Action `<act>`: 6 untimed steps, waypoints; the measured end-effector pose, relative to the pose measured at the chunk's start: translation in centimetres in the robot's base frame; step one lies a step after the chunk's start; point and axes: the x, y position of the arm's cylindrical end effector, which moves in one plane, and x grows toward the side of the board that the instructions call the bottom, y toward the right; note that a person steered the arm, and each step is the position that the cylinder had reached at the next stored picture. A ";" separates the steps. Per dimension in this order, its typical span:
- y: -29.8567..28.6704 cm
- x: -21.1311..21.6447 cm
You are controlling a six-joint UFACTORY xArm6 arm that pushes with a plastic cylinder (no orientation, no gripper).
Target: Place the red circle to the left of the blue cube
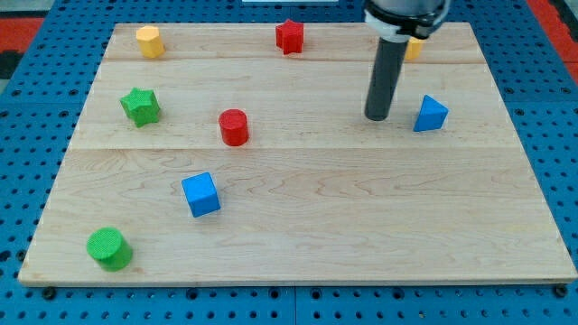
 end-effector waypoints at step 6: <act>-19.5 -0.7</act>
